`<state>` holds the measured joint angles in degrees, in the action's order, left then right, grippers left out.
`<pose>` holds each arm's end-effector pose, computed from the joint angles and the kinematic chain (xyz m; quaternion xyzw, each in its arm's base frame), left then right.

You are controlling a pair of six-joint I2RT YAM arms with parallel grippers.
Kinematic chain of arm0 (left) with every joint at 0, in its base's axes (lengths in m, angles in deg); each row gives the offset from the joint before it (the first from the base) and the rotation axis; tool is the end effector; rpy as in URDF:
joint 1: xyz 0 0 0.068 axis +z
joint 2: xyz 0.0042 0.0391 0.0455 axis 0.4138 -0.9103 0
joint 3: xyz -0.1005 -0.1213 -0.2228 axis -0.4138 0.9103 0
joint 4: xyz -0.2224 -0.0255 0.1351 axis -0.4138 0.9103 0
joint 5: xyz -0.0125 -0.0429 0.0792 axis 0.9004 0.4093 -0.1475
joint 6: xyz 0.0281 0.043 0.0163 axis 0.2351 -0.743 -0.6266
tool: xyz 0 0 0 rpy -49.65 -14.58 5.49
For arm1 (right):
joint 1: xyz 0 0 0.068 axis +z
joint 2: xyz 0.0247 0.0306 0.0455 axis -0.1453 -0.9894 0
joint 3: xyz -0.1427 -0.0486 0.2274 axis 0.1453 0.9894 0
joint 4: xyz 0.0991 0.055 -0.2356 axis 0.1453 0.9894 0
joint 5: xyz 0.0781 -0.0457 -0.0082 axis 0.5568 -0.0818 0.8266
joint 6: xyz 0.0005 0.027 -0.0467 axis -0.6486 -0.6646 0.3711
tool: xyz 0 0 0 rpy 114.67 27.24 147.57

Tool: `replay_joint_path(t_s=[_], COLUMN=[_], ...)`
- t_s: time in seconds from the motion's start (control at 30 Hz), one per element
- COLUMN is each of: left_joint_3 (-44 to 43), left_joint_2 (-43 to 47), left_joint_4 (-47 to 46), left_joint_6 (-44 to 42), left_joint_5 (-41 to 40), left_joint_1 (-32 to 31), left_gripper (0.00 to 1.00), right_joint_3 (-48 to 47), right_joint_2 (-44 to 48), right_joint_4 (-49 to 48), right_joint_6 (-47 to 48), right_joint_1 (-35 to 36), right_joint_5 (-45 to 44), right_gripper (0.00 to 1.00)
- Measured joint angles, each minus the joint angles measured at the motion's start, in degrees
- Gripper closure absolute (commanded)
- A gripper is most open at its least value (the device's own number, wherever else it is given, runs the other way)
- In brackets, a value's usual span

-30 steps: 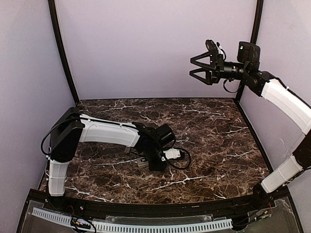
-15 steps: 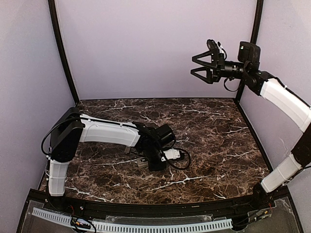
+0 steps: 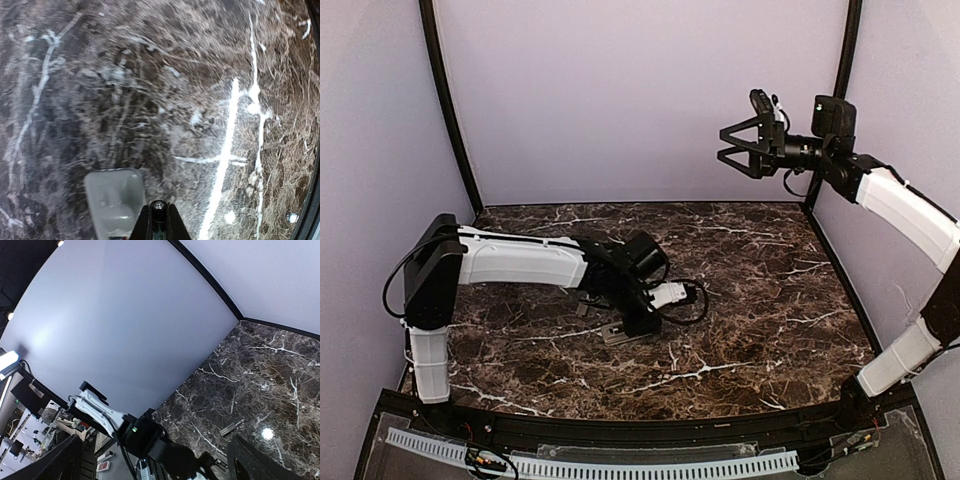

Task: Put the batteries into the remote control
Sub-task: Pick up the battery from the center of the board, then load the battery into the battery compartment.

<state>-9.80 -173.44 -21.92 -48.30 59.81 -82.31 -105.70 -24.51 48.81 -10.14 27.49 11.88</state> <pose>0.2250 -0.3688 0.1867 0.6119 0.7443 -0.1586 0.2155 0.3018 0.1376 0.4259 -0.2122 0.6804 0.6219 0.3244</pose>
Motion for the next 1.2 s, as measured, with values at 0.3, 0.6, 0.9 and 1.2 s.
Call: replay_joint_path(t_s=[0.3,0.6,0.9,1.2], left_joint_3=[11.3,23.6,28.5,30.8], left_joint_2=[13.2,14.0,15.1,15.5], left_joint_4=[-14.3,-26.3,-35.0,-37.7], left_joint_6=[6.2,9.5,11.4,12.7], left_joint_5=[0.9,2.1,3.4,4.3], left_joint_1=[8.0,9.2,9.8,9.8], left_gripper=[1.0,1.0,1.0,1.0], right_joint_3=[2.7,18.5,24.2,24.3], right_joint_2=[-0.9,-2.8,-5.8,-6.5], right_joint_4=[14.0,8.7,1.4,-0.7], right_joint_6=[19.7,21.8,20.4,20.4], right_joint_1=[-0.9,-6.4,-5.4,-5.0], right_joint_5=[-9.9,-10.7,-6.3,-5.0], right_gripper=[0.01,0.01,0.02,0.01])
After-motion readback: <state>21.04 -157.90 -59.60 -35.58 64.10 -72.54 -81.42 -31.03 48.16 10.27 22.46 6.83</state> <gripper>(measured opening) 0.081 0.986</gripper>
